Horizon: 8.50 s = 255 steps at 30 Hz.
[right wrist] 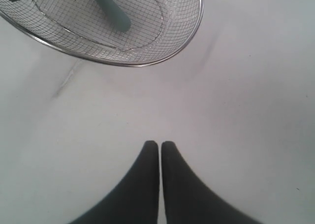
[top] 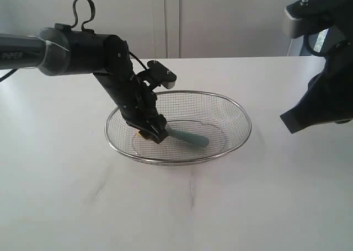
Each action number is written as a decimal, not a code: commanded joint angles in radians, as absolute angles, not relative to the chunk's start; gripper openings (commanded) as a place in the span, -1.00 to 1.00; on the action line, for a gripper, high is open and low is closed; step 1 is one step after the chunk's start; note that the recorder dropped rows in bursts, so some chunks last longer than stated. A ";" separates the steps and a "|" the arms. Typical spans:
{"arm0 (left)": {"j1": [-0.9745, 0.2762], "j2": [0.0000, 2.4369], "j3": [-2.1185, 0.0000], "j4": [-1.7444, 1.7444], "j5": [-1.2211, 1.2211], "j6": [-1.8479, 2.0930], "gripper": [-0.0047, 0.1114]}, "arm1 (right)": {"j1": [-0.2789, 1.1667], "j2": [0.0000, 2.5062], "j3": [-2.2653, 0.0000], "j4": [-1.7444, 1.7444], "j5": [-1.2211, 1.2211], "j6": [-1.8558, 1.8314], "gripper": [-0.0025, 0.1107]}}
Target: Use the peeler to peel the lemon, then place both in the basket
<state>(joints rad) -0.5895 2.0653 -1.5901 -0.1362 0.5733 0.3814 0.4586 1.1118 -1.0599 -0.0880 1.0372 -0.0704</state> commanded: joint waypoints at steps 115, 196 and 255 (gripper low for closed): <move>-0.592 1.235 -1.374 0.009 1.171 0.131 -0.92 | 0.458 1.107 -1.056 -0.133 0.958 -0.073 -0.91; 0.010 0.000 0.000 -0.055 0.235 -0.126 -0.92 | 0.458 1.107 -1.056 -0.131 0.932 -0.073 -0.91; 0.004 0.000 0.000 -0.055 0.202 -0.112 -0.92 | 0.458 1.109 -1.056 -0.129 0.932 -0.073 -0.91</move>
